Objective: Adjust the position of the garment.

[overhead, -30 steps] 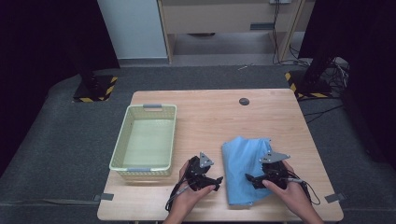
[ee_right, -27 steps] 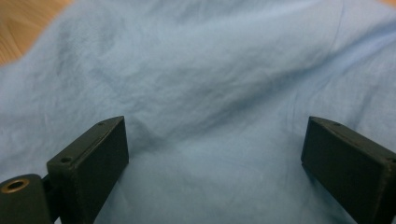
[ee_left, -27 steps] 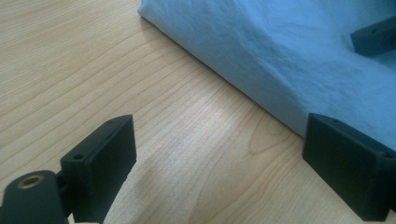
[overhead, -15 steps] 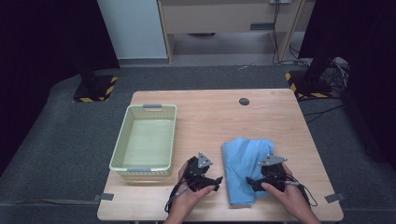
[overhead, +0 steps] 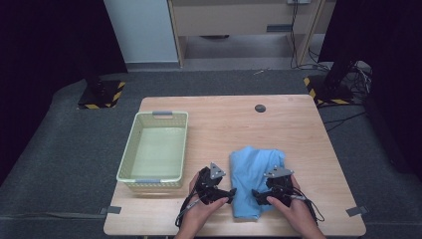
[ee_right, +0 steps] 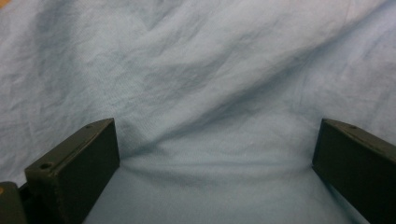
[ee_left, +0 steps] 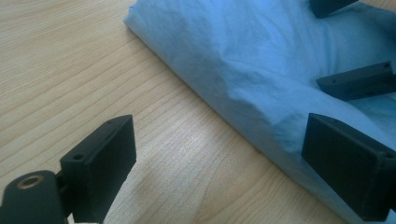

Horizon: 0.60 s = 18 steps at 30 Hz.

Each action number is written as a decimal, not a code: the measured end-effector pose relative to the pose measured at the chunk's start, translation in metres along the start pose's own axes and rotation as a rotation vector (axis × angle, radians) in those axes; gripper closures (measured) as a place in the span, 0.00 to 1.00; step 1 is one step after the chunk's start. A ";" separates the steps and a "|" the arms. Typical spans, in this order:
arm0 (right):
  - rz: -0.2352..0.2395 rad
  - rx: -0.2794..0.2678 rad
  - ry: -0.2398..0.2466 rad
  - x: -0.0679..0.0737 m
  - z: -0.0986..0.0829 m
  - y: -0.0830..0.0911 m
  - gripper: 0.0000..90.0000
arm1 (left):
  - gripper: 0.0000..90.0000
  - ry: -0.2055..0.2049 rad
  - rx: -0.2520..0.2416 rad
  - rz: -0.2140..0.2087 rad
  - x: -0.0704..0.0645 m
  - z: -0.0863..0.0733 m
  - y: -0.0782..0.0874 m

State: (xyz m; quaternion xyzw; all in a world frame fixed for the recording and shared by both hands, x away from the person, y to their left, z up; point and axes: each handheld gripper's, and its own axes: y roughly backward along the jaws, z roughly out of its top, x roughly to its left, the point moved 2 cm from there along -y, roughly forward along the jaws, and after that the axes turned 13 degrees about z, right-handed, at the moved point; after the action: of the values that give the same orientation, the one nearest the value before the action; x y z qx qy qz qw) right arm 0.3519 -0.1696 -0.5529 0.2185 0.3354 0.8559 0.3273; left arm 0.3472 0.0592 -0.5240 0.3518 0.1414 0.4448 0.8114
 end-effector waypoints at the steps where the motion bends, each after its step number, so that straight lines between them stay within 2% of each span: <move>1: -0.004 -0.001 -0.005 0.001 0.001 -0.001 0.01 | 0.10 0.000 0.000 0.000 0.000 0.000 0.000; 11: -0.019 -0.006 -0.021 0.009 0.012 -0.013 0.01 | 0.11 0.018 -0.004 0.017 0.006 -0.002 0.003; 18: -0.016 -0.002 -0.019 0.008 0.012 -0.013 0.01 | 0.11 0.014 -0.015 0.012 0.002 0.001 0.006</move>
State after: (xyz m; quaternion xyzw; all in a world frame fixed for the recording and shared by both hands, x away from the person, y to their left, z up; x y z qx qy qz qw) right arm 0.3592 -0.1513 -0.5527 0.2237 0.3332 0.8515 0.3376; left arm 0.3448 0.0624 -0.5188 0.3432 0.1416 0.4535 0.8103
